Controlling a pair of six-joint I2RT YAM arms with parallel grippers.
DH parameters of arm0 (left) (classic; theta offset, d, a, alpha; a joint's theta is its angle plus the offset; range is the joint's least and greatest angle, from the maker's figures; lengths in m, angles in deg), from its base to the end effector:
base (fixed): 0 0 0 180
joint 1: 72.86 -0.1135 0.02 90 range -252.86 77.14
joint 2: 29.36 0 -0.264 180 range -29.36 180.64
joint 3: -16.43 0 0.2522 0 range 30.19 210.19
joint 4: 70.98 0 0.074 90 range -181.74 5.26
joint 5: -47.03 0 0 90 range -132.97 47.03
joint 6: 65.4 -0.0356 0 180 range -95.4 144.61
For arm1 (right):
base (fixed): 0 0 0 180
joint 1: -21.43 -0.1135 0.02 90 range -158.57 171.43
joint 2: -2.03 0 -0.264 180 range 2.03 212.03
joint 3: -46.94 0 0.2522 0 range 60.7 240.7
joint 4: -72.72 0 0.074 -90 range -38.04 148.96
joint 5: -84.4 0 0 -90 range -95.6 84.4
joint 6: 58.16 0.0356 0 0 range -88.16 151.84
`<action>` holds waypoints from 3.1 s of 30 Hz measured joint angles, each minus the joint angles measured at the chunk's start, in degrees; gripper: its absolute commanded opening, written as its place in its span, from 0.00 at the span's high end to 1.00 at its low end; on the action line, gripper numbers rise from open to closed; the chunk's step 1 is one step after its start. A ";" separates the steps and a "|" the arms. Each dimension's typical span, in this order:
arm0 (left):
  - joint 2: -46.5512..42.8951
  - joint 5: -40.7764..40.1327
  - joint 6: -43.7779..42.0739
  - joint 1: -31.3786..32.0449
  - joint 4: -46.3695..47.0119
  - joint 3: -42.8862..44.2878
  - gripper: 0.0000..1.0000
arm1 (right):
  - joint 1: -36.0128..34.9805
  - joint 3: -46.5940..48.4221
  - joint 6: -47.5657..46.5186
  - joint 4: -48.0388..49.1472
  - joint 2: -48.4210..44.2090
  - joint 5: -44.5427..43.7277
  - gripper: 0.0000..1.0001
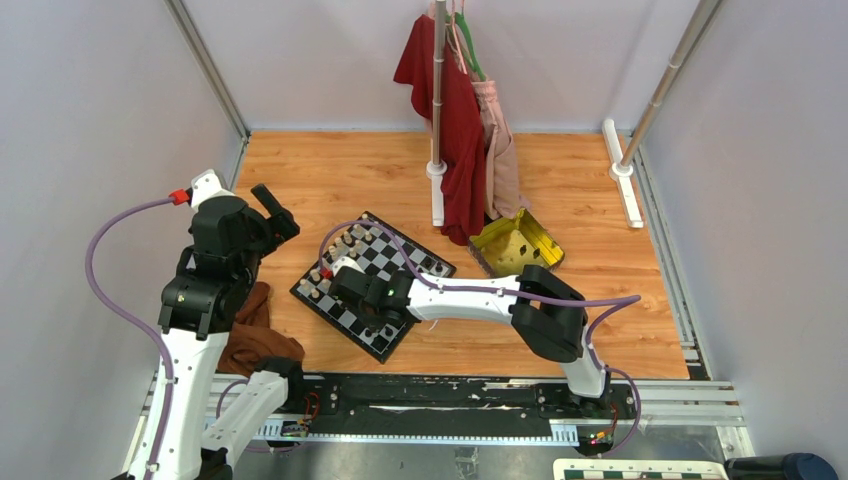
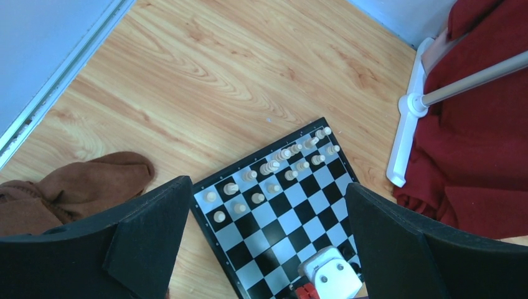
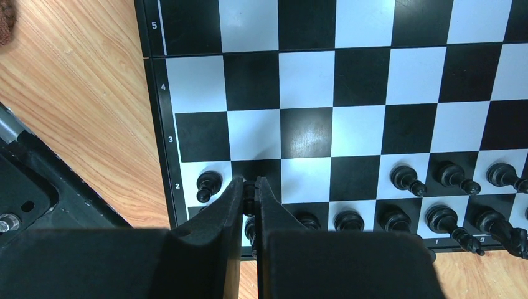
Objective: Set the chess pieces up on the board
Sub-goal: Place the chess piece on the chessboard.
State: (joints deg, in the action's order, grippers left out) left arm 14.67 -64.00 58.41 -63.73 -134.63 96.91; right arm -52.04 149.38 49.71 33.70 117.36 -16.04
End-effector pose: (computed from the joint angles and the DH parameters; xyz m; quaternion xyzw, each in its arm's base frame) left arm 0.1288 -0.0078 0.3978 -0.2722 0.7995 -0.0425 0.5337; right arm 0.1331 0.4258 0.2101 -0.4128 0.8465 0.1724 0.2886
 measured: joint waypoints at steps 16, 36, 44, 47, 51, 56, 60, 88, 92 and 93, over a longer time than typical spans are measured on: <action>0.07 -0.02 0.00 0.00 0.00 -0.33 0.00 | 0.15 -0.26 -0.76 1.07 0.83 0.44 0.99; 0.87 -0.02 -0.26 0.00 0.02 -0.85 0.00 | 0.85 -1.22 -0.83 2.16 1.25 1.01 0.84; 0.96 -0.02 -0.46 0.00 0.02 -0.90 0.00 | 0.85 -1.25 -1.01 2.19 1.53 1.03 0.73; 0.96 -0.02 -0.61 0.00 0.02 -0.90 0.00 | 0.87 -1.25 -1.03 2.16 1.68 1.03 0.72; 0.96 0.00 -0.66 0.00 0.02 -0.90 0.00 | 0.87 -1.25 -1.03 2.16 1.68 1.03 0.71; 0.96 0.00 -0.66 0.00 0.02 -0.90 0.00 | 0.87 -1.25 -1.07 2.14 1.68 1.03 0.70; 0.96 0.00 -0.68 0.00 0.02 -0.90 0.00 | 0.87 -1.25 -1.20 2.14 1.68 1.01 0.69; 0.96 0.02 -0.87 0.00 0.04 -0.90 0.00 | 0.87 1.20 -3.06 0.68 1.62 0.39 0.59; 0.96 0.02 -0.87 0.00 0.04 -0.90 0.00 | 0.87 1.90 -3.65 0.15 1.22 -0.13 0.52; 0.96 0.02 -0.87 0.00 0.07 -0.90 0.00 | 0.87 1.92 -3.80 -0.02 0.94 -0.28 0.51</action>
State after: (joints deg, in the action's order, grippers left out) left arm 15.63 -63.98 57.53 -63.73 -134.56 96.02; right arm -51.17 151.31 45.91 33.68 118.30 -16.32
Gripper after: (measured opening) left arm 0.997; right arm 0.447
